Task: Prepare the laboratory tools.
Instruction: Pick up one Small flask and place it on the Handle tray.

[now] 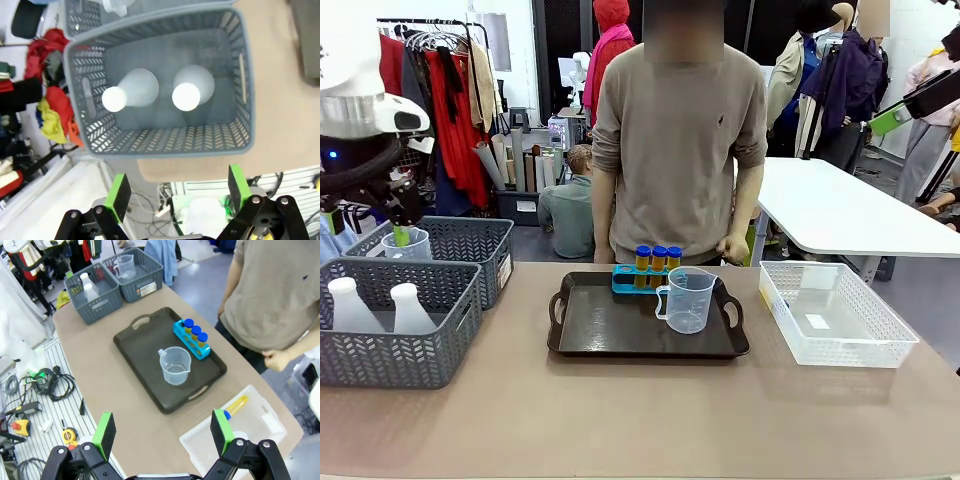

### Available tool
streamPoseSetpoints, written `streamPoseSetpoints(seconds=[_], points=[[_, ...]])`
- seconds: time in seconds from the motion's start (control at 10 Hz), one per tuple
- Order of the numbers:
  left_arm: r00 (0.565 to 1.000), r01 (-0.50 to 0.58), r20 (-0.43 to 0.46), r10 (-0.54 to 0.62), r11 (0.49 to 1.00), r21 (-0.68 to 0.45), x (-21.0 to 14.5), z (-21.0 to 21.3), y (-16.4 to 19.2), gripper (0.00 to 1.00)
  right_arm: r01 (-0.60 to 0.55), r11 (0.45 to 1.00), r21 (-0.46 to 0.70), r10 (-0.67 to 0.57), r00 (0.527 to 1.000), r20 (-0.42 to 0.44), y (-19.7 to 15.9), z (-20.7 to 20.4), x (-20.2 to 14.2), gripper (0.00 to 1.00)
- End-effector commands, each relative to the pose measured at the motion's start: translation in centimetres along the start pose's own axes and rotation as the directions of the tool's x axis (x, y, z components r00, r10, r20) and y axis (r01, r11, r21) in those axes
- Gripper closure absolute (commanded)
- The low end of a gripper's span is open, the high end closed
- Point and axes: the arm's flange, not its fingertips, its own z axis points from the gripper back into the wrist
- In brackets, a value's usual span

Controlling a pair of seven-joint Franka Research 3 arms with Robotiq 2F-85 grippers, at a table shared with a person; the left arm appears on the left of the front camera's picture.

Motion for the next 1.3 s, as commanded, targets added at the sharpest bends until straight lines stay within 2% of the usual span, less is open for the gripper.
streamPoseSetpoints(seconds=[0.0,0.3,0.4,0.6,0.9,1.2], points=[[0.994,-0.111,-0.002,0.111,0.992,-0.055,1.4,-3.4,0.8,0.00,-0.014,1.000,0.015,0.014,1.000,0.027,0.0,0.0,0.2,0.00],[0.981,-0.192,0.017,0.194,0.979,-0.070,2.0,-6.5,1.2,0.00,-0.014,1.000,0.015,0.014,1.000,0.027,0.0,0.0,0.2,0.00],[0.978,-0.210,-0.011,0.210,0.974,-0.080,2.2,-8.2,1.4,0.00,-0.014,1.000,0.015,0.014,1.000,0.027,0.0,0.0,0.2,0.00],[0.980,-0.197,-0.046,0.194,0.978,-0.064,2.4,-10.6,1.3,0.00,-0.014,1.000,0.015,0.014,1.000,0.027,0.0,0.0,0.2,0.00],[0.985,-0.162,-0.069,0.155,0.982,-0.101,2.5,-13.8,0.6,0.00,-0.014,1.000,0.015,0.014,1.000,0.027,0.0,0.0,0.2,0.00],[0.992,-0.116,-0.058,0.109,0.985,-0.128,3.2,-15.8,0.6,0.00,-0.014,1.000,0.015,0.014,1.000,0.027,0.0,0.0,0.2,0.00]])
